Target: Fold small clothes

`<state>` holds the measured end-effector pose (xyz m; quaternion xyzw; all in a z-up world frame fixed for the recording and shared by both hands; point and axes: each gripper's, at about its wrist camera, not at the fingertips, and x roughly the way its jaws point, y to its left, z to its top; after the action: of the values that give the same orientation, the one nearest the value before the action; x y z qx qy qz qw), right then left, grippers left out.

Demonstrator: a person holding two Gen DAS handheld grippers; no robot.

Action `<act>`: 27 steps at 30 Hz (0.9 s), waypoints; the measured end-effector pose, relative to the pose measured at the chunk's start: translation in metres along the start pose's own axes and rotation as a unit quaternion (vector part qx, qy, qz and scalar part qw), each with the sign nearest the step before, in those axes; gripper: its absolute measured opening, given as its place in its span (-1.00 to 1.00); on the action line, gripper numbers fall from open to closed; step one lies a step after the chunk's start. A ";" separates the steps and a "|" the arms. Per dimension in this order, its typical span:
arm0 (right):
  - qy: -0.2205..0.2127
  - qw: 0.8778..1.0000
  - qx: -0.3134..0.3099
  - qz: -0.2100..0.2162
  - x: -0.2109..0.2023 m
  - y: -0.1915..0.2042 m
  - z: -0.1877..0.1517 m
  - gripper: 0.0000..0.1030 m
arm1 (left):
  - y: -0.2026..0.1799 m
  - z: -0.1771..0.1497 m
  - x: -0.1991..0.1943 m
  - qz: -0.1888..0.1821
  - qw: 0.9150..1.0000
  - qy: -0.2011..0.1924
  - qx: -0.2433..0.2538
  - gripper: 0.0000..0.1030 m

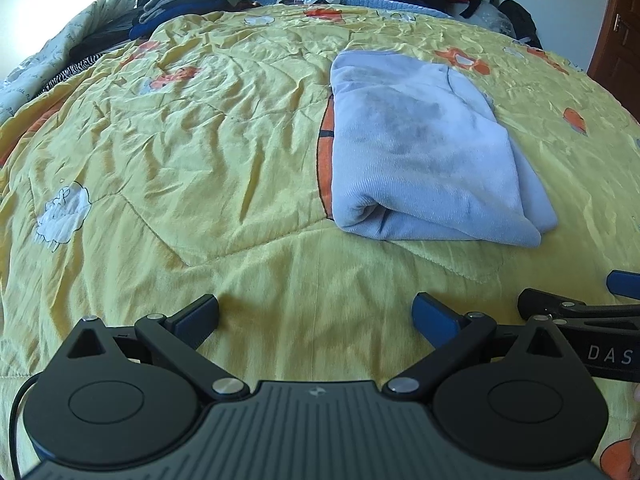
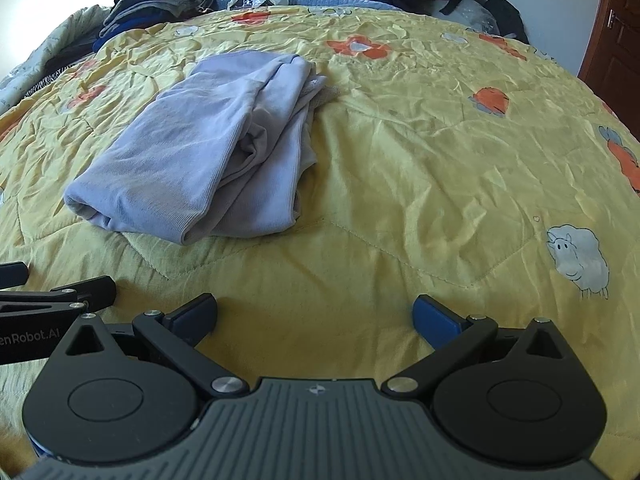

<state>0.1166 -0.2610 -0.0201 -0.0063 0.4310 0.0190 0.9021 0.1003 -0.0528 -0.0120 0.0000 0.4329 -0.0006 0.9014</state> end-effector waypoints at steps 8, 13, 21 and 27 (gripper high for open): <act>0.000 1.000 -0.001 0.001 0.000 0.000 -0.001 0.97 | 0.000 0.004 0.001 0.001 1.000 0.015 -0.004 1.00; 0.003 1.000 -0.001 0.000 0.000 0.001 0.000 0.97 | 0.001 0.010 0.003 -0.002 0.999 0.032 -0.002 1.00; 0.006 1.000 0.000 -0.001 0.000 0.001 0.001 0.98 | 0.002 0.011 0.004 0.000 0.999 0.035 -0.003 1.00; 0.006 1.000 0.000 0.000 0.000 0.001 0.000 0.98 | 0.002 0.010 0.003 0.000 1.000 0.028 -0.002 1.00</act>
<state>0.1169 -0.2599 -0.0199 -0.0069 0.4368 0.0188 0.8993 0.1104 -0.0509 -0.0084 -0.0017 0.4581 0.0007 0.8889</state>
